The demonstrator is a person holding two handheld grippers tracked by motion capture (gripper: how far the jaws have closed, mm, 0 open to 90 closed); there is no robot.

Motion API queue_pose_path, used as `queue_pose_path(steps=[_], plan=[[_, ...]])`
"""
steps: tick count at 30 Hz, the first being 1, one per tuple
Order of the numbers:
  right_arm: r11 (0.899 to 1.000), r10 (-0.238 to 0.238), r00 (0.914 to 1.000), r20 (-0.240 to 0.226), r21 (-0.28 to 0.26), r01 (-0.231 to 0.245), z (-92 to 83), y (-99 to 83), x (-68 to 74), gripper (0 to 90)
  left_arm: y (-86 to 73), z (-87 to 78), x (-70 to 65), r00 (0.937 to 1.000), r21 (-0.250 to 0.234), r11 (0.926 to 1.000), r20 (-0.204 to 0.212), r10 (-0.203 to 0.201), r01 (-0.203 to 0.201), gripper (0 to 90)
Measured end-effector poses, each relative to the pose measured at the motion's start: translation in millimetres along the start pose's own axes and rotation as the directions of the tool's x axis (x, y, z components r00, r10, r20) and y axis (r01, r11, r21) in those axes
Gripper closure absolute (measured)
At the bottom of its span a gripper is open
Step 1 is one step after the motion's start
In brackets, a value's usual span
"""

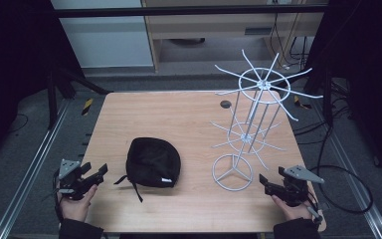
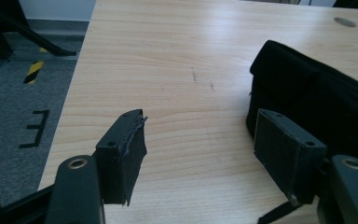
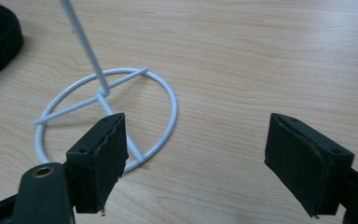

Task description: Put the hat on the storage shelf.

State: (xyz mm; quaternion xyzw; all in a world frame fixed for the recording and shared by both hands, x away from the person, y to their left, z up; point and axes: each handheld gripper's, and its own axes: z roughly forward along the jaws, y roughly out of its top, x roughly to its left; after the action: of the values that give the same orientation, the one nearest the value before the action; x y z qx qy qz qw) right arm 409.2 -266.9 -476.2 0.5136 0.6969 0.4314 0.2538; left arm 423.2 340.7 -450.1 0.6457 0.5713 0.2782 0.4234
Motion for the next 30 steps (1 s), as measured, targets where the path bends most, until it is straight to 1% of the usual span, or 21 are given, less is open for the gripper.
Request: queue_pose_path(steps=[1, 2, 5, 7, 8, 9, 10, 12, 13, 15, 17, 19, 20, 21, 23, 25, 27, 28, 30], plan=[[1.000, -0.004, 1.0000, -0.004, 0.000, 0.004, 0.3, -0.2, 2.5, 21.3, 0.1, -1.3, -0.5, 1.0000, -0.004, 1.0000, 0.006, -0.001, 0.001, 33.5], [1.000, -0.003, 0.9998, -0.018, -0.002, 0.003, 0.3, 0.0, 5.5, 21.6, 0.4, -2.3, -1.1, 0.9999, -0.001, 1.0000, 0.012, 0.000, 0.000, 33.8], [1.000, -0.023, 0.9983, -0.054, -0.007, 0.023, 2.4, -0.4, 17.0, 24.7, 0.8, -3.8, -3.5, 0.9997, 0.001, 1.0000, 0.026, 0.003, -0.003, 34.0], [0.999, -0.043, 0.9961, -0.077, -0.003, 0.043, 3.6, 0.7, 25.9, 26.2, 1.1, -4.3, -5.8, 0.9992, 0.006, 0.9998, 0.035, 0.016, -0.017, 34.0], [0.999, -0.045, 0.9948, -0.092, -0.007, 0.044, 4.1, 1.1, 29.3, 26.6, 1.6, -4.5, -7.6, 0.9989, 0.007, 0.9996, 0.038, 0.028, -0.029, 33.4], [0.999, -0.031, 0.9920, -0.122, -0.016, 0.029, 4.7, 1.9, 36.6, 27.3, 1.9, -4.8, -8.8, 0.9988, 0.005, 0.9995, 0.038, 0.032, -0.033, 32.8], [0.999, -0.032, 0.9899, -0.138, -0.018, 0.029, 5.2, 2.8, 41.0, 27.7, 2.4, -4.8, -10.4, 0.9981, 0.005, 0.9992, 0.046, 0.041, -0.041, 32.7], [0.999, -0.049, 0.9850, -0.165, -0.019, 0.046, 7.6, 6.0, 52.9, 27.8, 3.2, -4.8, -12.6, 0.9975, 0.011, 0.9991, 0.057, 0.041, -0.042, 32.0], [0.998, -0.067, 0.9816, -0.179, -0.023, 0.064, 8.6, 7.1, 58.4, 28.0, 3.6, -4.8, -13.8, 0.9971, 0.015, 0.9990, 0.064, 0.041, -0.042, 32.0], [0.997, -0.071, 0.9755, -0.208, -0.019, 0.068, 9.7, 8.7, 69.6, 28.4, 4.3, -4.0, -16.8, 0.9963, 0.020, 0.9990, 0.076, 0.038, -0.040, 32.1], [0.996, -0.087, 0.9700, -0.227, -0.028, 0.082, 11.6, 9.4, 80.0, 29.3, 5.4, -3.5, -20.0, 0.9955, 0.021, 0.9990, 0.087, 0.037, -0.039, 32.2], [0.996, -0.091, 0.9642, -0.249, -0.037, 0.084, 13.2, 10.4, 88.7, 30.5, 6.6, -3.7, -22.5, 0.9951, 0.018, 0.9991, 0.091, 0.037, -0.039, 32.3], [0.995, -0.099, 0.9621, -0.254, -0.041, 0.092, 13.9, 10.9, 92.2, 31.2, 7.3, -3.8, -23.6, 0.9947, 0.016, 0.9991, 0.096, 0.038, -0.040, 32.6], [0.993, -0.118, 0.9595, -0.256, -0.047, 0.109, 15.1, 11.5, 96.4, 32.0, 7.9, -3.9, -24.4, 0.9944, 0.015, 0.9991, 0.099, 0.039, -0.041, 33.0], [0.990, -0.142, 0.9529, -0.268, -0.048, 0.134, 18.3, 12.9, 106.2, 33.2, 8.8, -3.8, -26.0, 0.9945, 0.010, 0.9993, 0.098, 0.035, -0.037, 33.3], [0.988, -0.153, 0.9484, -0.278, -0.049, 0.145, 21.6, 14.0, 113.3, 33.5, 9.7, -3.3, -27.0, 0.9943, 0.006, 0.9995, 0.102, 0.029, -0.030, 34.0], [0.988, -0.152, 0.9430, -0.296, -0.046, 0.145, 25.6, 15.7, 121.0, 34.2, 10.6, -2.9, -27.7, 0.9939, 0.004, 0.9997, 0.107, 0.025, -0.026, 34.7], [0.987, -0.161, 0.9404, -0.299, -0.046, 0.155, 27.9, 16.6, 124.8, 34.4, 11.1, -2.8, -28.4, 0.9932, 0.005, 0.9998, 0.115, 0.019, -0.020, 35.0], [0.984, -0.178, 0.9382, -0.297, -0.048, 0.171, 31.5, 18.2, 132.3, 35.1, 12.0, -2.9, -29.6, 0.9929, 0.002, 0.9998, 0.117, 0.021, -0.022, 35.6]])
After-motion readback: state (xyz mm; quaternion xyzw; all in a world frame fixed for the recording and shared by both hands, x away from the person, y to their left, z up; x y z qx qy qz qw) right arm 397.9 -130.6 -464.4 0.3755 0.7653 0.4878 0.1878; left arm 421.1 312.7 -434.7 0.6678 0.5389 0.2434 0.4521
